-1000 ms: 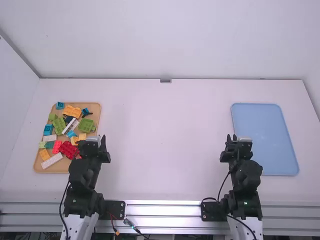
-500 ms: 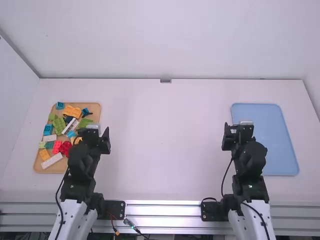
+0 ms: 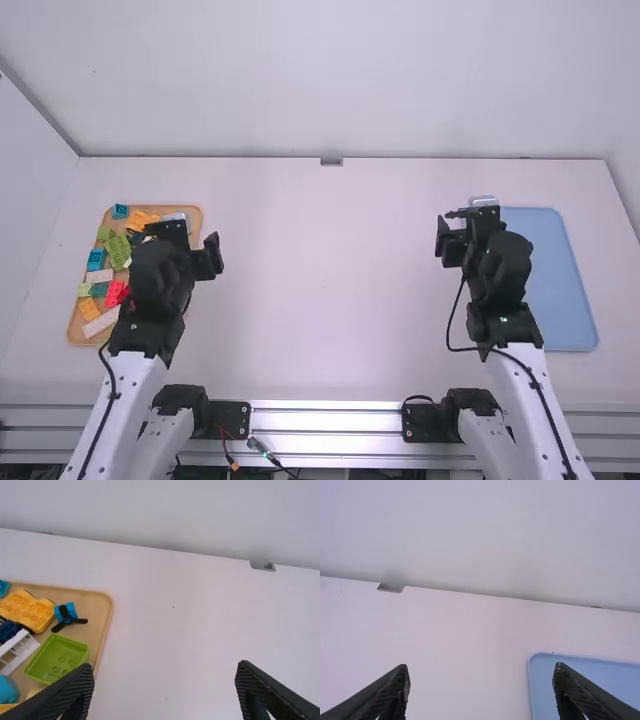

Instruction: Assemble lego blocks to make yellow taxi

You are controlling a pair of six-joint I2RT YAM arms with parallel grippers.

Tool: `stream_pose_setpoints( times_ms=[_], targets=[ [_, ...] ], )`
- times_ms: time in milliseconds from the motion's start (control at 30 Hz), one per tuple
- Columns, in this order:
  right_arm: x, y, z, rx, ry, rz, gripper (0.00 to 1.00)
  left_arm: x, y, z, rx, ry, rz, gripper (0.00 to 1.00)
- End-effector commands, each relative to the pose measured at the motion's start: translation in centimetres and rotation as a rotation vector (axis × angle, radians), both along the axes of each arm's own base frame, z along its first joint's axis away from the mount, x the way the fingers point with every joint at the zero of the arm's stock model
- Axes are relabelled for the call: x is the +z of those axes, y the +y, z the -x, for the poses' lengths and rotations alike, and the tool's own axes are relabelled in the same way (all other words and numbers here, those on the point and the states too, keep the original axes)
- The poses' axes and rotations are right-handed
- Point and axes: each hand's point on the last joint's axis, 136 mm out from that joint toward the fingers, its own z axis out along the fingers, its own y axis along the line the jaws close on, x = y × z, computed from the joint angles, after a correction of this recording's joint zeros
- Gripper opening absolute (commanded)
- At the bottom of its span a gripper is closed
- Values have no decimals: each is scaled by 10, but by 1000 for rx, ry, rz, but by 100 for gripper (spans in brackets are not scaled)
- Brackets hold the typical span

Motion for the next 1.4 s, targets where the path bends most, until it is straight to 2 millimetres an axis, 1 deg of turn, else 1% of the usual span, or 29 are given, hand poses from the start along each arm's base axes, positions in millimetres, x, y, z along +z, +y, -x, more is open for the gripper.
stream_pose_setpoints(
  times_ms=[0, 67, 100, 233, 333, 433, 500, 600, 733, 767, 800, 867, 900, 967, 1000, 1033, 1067, 1100, 1133, 1167, 1200, 1233, 1267, 1300, 1367],
  targets=[
    [13, 4, -12, 19, -7, 16, 79, 22, 8, -10, 44, -12, 33, 79],
    [11, 5, -20, 26, 17, 25, 83, 27, 9, -20, 37, 22, 14, 82],
    [11, 5, -21, 26, 20, 25, 83, 28, 8, -21, 33, 25, 6, 83],
    [8, 3, -34, 17, 48, 42, 89, 36, 9, -40, 14, 25, -32, 89],
    [7, 1, -43, 4, 59, 54, 92, 58, 14, -58, 51, -72, 16, 92],
    [5, 3, -50, 13, 71, 58, 95, 86, 16, -72, 72, -168, 59, 96],
    [5, 3, -52, 14, 74, 59, 97, 94, 18, -75, 84, -175, 62, 96],
    [5, 4, -57, 16, 74, 62, 98, 103, 37, -79, 239, -140, 142, 99],
    [6, 4, -60, 17, 71, 64, 99, 106, 55, -96, 330, -57, 147, 99],
    [6, 4, -61, 17, 71, 64, 99, 101, 63, -103, 373, -5, 176, 99],
    [6, 4, -61, 17, 71, 64, 99, 101, 63, -103, 373, -5, 176, 99],
    [6, 4, -60, 18, 71, 64, 99, 87, 83, -114, 445, 100, 206, 99],
    [6, 4, -60, 18, 71, 64, 99, 80, 89, -116, 472, 132, 219, 99],
    [6, 4, -61, 18, 71, 64, 99, 60, 114, -123, 570, 228, 268, 99],
    [6, 4, -61, 18, 71, 64, 99, 56, 118, -124, 584, 242, 273, 99],
    [6, 4, -61, 17, 70, 64, 99, 48, 129, -127, 616, 275, 286, 99],
    [6, 4, -61, 17, 70, 64, 99, 34, 146, -132, 672, 326, 317, 99],
    [6, 4, -61, 17, 70, 64, 99, 28, 151, -133, 684, 345, 329, 99],
    [6, 4, -61, 17, 70, 64, 99, 18, 159, -137, 696, 382, 349, 99],
    [6, 4, -61, 17, 71, 64, 99, 3, 167, -143, 694, 440, 388, 99],
    [6, 4, -61, 17, 71, 64, 99, -6, 170, -145, 692, 477, 413, 99],
    [6, 4, -61, 17, 71, 64, 99, -13, 173, -147, 691, 504, 433, 100],
    [6, 4, -61, 17, 71, 64, 99, -25, 178, -149, 700, 549, 464, 99],
    [6, 4, -61, 17, 71, 64, 99, -31, 181, -149, 716, 567, 473, 99],
    [6, 4, -61, 17, 71, 64, 99, -54, 191, -148, 775, 634, 499, 99]
  ],
)
